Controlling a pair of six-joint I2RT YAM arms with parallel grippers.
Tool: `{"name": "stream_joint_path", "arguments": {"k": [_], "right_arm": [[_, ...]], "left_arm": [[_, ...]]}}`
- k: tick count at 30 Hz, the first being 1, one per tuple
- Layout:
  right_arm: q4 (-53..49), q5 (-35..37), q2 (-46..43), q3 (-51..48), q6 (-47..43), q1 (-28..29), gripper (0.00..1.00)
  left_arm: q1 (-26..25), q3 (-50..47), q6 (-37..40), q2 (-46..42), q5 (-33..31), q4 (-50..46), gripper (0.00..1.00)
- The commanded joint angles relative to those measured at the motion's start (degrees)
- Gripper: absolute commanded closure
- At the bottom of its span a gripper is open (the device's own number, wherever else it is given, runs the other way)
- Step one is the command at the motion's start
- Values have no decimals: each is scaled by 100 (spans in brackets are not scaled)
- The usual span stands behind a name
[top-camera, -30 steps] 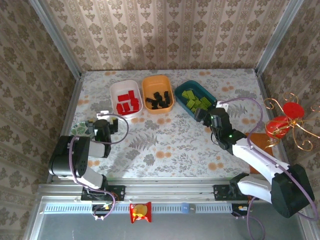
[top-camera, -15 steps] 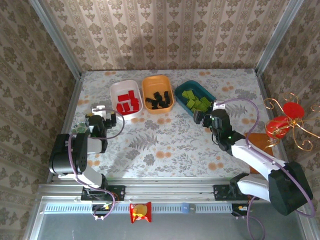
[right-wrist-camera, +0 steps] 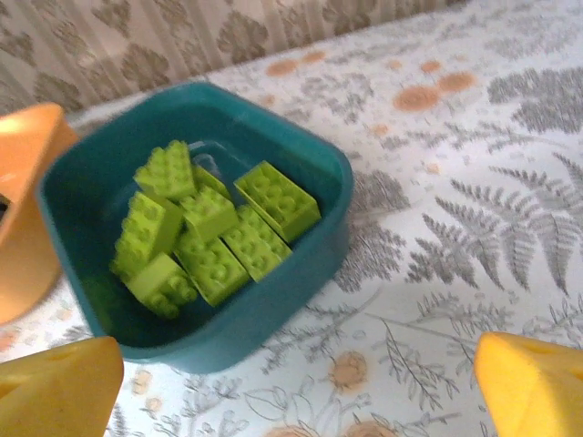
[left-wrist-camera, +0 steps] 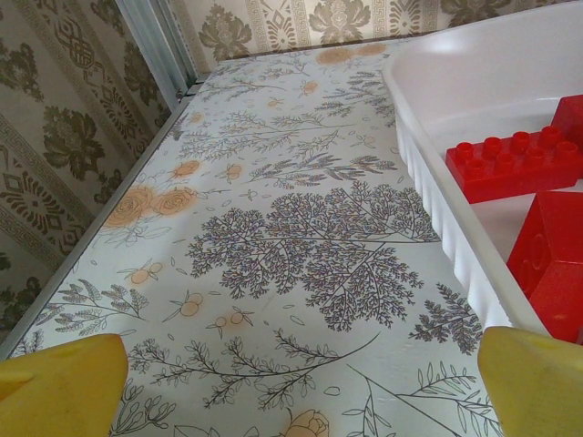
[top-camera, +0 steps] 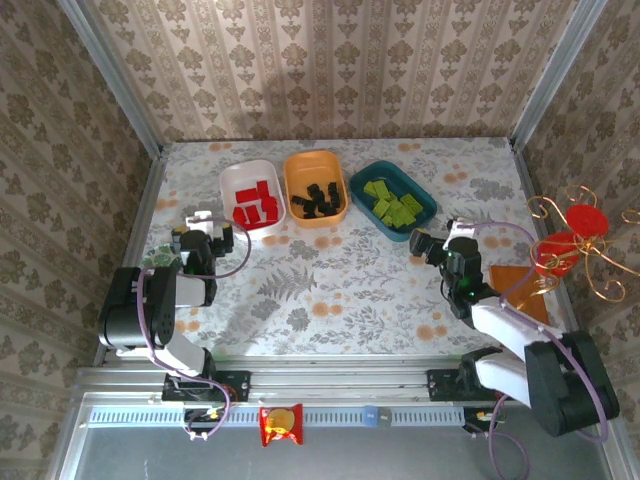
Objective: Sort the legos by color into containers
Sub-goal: Reset both arms
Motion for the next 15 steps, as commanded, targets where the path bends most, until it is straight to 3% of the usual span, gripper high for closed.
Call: {"name": "stream_joint_path", "arguments": {"k": [1,8,15], "right_arm": [[-629,-85,-534,504,-716,-24,0],[-226,218,-569,192,-833,-384,0],[205,-60,-324,130,-863,-932,0]], "left_arm": [[-12,28,-93,-6,-77,72,0],[-12,34,-87,-6,-78,70,0],[-11,36,-85,-1,-76,66,0]]}}
